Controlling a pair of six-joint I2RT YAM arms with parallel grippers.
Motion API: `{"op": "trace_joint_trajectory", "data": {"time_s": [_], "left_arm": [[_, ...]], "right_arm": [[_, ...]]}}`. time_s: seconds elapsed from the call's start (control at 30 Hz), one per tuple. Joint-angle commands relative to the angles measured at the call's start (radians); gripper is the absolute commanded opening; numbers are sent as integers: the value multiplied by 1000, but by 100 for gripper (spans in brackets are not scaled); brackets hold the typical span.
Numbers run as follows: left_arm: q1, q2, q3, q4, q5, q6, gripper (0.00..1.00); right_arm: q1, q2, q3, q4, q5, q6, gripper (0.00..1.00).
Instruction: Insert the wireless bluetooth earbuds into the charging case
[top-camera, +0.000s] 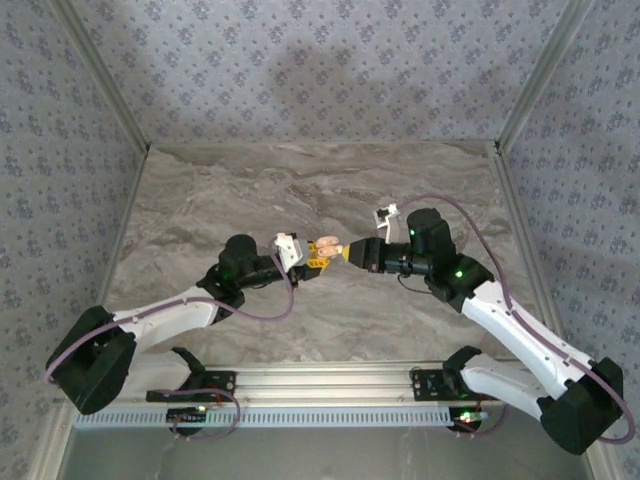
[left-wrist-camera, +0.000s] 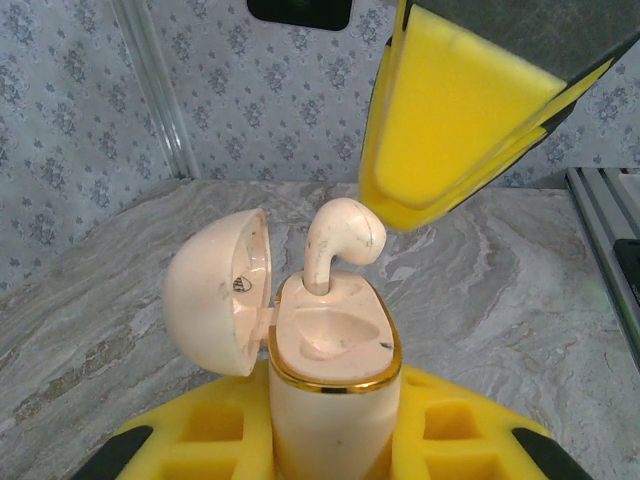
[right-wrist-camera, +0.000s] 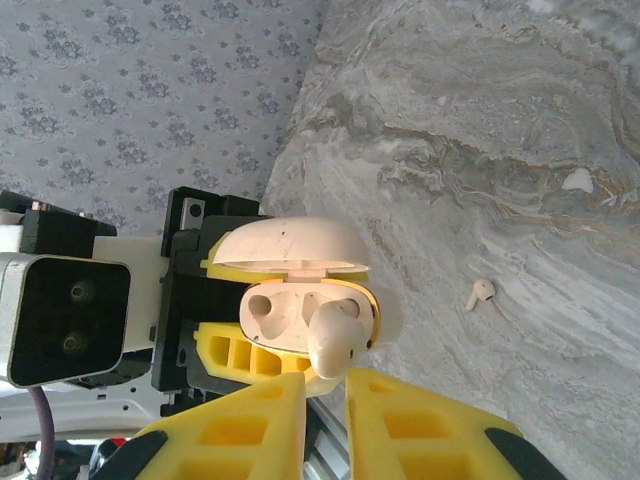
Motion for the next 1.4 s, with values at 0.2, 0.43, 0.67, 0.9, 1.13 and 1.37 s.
{"op": "trace_joint_trajectory", "data": {"time_s": [0.2, 0.43, 0.67, 0.9, 1.13, 1.37], "left_arm": [[-8, -16, 23, 30, 7, 0, 12], [-6, -15, 23, 26, 8, -2, 12], [-7, -18, 21, 25, 10, -2, 12], [-7, -20, 18, 25, 9, -1, 12], [-6, -27, 15, 20, 11, -2, 12], [-7, -38, 10, 19, 5, 0, 12]], "right_arm": [[27, 22, 6, 42, -28, -4, 19], [40, 36, 14, 56, -28, -4, 19], [51, 41, 21, 51, -20, -4, 20], [46, -6, 16, 7, -5, -24, 30], [5, -59, 15, -47, 18, -39, 29], [-8, -22, 20, -8, -5, -29, 22]]}}
